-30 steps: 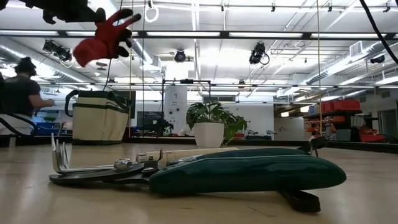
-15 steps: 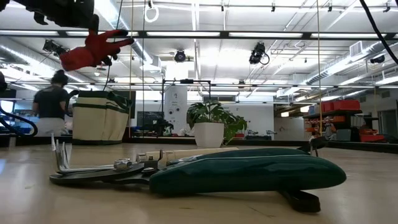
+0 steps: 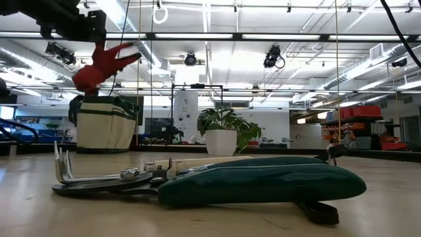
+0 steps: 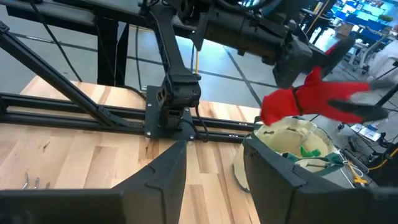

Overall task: Pick & Place Garden tools in Gardening bag
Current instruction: Put the red glove into the green gardening bag

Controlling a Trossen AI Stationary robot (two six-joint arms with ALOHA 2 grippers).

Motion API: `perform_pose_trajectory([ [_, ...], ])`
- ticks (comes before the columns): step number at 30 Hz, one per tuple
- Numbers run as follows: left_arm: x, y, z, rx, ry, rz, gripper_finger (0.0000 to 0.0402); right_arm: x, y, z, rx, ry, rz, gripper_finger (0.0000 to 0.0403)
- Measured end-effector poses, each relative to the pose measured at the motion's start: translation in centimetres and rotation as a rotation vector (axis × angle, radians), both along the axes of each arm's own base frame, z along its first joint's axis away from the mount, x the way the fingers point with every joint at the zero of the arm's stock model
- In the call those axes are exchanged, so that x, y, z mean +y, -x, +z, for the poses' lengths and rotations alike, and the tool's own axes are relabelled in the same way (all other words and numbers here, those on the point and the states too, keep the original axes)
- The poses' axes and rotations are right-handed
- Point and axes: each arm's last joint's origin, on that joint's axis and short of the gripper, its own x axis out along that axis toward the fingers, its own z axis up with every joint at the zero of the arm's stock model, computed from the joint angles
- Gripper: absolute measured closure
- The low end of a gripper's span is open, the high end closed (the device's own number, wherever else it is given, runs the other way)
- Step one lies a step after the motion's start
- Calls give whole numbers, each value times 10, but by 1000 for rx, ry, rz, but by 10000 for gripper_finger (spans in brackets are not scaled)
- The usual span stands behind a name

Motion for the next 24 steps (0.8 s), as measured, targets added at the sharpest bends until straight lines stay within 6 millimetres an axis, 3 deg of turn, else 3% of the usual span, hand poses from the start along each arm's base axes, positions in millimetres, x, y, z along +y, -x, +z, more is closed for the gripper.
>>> perform_pose_trajectory([
  [15, 41, -20, -22, 51, 145, 0, 399, 0, 1, -2, 21, 4, 2, 241],
  [24, 43, -19, -36, 124, 245, -2, 400, 0, 1, -3, 29, 6, 2, 241],
])
